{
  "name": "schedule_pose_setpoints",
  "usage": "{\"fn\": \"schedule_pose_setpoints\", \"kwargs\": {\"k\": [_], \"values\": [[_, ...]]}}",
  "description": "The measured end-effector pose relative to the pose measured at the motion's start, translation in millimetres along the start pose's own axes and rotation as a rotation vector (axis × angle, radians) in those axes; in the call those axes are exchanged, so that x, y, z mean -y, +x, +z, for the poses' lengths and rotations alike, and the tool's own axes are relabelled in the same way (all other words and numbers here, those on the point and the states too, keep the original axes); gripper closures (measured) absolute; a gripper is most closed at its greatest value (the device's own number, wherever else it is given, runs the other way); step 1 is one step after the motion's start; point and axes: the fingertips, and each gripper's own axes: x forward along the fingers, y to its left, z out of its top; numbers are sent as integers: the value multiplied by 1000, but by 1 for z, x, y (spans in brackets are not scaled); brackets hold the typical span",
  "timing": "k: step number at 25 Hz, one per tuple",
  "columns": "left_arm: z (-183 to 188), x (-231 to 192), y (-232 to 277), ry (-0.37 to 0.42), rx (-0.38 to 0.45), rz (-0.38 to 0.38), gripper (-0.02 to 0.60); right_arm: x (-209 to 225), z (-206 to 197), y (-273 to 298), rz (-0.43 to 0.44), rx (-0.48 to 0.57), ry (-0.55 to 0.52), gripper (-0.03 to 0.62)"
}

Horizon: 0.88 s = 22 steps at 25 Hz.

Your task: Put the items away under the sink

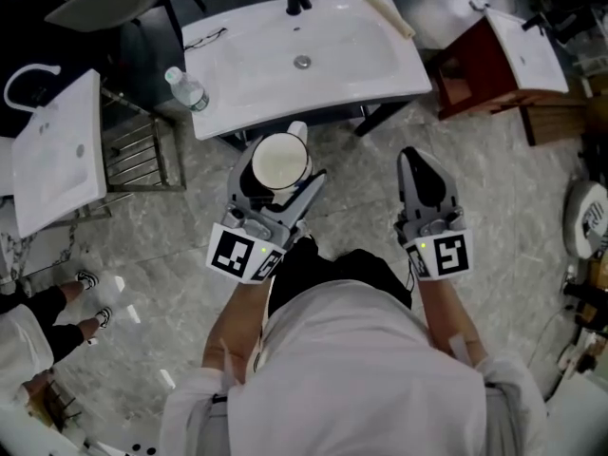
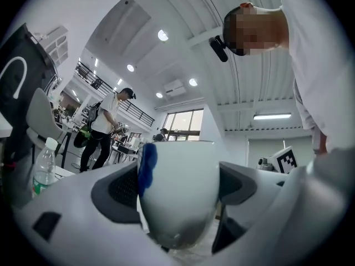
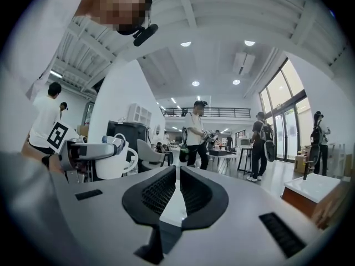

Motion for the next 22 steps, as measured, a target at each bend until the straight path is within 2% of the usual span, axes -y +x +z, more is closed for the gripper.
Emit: {"fn": "schedule_pose_setpoints", "kwargs": {"k": [9,15,19,22], "values": [[-15,-7,20,-42,3,0,190,15,-9,15,0,-20,-7,546],[-31,2,37,-30,7,17,190,41,-27,14,24,-13,-2,546],[-43,5,48,-40,59,52,189,69,-45,22,69,20,-11,546],[-51,7,58,-8,108,78,189,87,-64,36,119,43,-7,547]]}}
